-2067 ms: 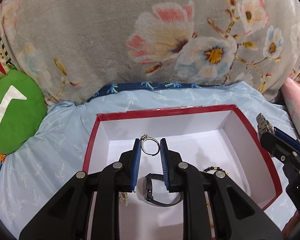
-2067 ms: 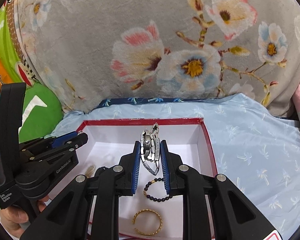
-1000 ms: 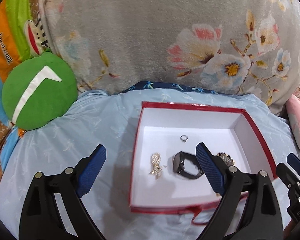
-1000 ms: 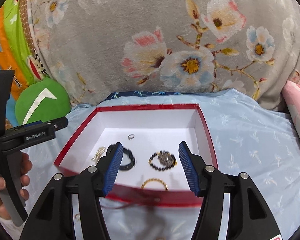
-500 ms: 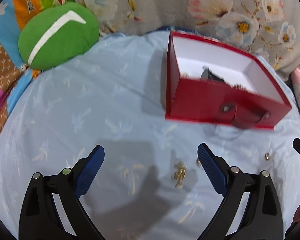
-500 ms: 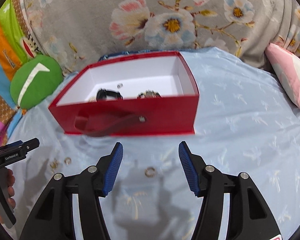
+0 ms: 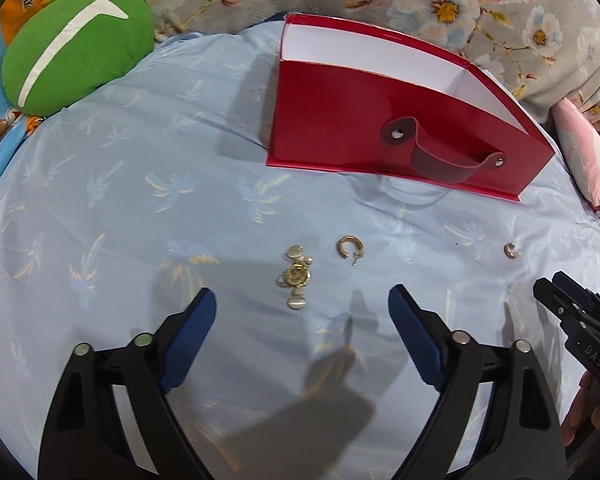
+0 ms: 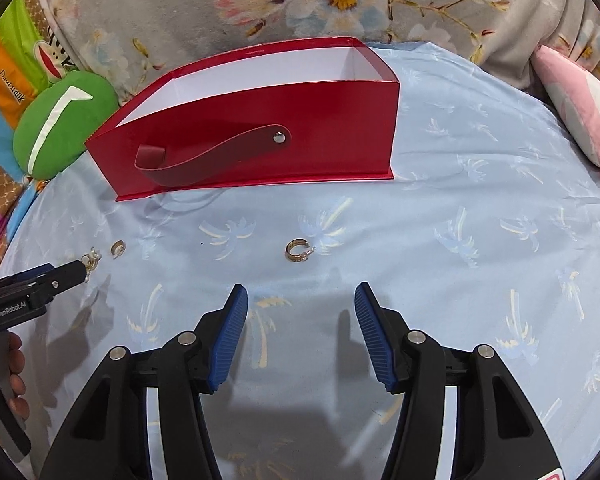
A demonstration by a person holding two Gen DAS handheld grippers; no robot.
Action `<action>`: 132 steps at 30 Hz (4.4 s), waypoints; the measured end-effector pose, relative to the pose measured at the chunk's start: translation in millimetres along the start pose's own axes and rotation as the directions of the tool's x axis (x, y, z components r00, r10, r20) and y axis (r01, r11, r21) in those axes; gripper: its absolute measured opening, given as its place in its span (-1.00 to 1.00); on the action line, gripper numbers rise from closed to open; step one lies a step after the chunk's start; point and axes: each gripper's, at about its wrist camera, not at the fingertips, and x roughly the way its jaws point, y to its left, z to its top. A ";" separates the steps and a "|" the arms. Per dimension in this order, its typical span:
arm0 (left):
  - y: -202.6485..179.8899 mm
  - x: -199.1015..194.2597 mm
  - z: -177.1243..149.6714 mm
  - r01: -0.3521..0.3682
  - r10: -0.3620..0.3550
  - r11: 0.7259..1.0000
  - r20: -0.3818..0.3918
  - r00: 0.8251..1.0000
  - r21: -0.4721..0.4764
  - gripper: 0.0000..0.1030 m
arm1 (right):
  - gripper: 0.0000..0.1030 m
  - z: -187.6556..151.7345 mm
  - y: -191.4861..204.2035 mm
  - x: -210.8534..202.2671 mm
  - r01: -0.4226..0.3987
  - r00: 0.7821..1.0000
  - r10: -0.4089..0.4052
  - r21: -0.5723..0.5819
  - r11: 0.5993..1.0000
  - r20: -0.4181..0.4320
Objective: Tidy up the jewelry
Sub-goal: 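Withdraw both tools from the box toward the gold earrings, then grasp a gold hoop earring with the right tool, then grasp the other gold hoop earring with the left tool while the right tool holds its hoop, then carry both gold hoop earrings over the red box with both tools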
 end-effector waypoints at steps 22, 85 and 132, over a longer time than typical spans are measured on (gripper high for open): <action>15.9 5.4 4.4 0.017 -0.018 0.999 -0.018 1.000 -0.038 0.47 | -0.05 15.7 27.7 21.5 -0.050 0.999 0.050 -0.030 0.998 -0.018; -41.5 12.9 14.8 0.083 -0.091 0.989 0.056 0.994 0.125 -0.68 | -0.63 26.4 -12.7 5.2 -0.057 0.998 0.055 0.050 0.997 0.042; -80.5 8.0 228.7 -0.007 -0.033 0.991 0.303 0.952 0.130 -0.67 | -0.62 222.6 17.5 12.3 -0.101 0.947 0.115 -0.063 0.993 0.298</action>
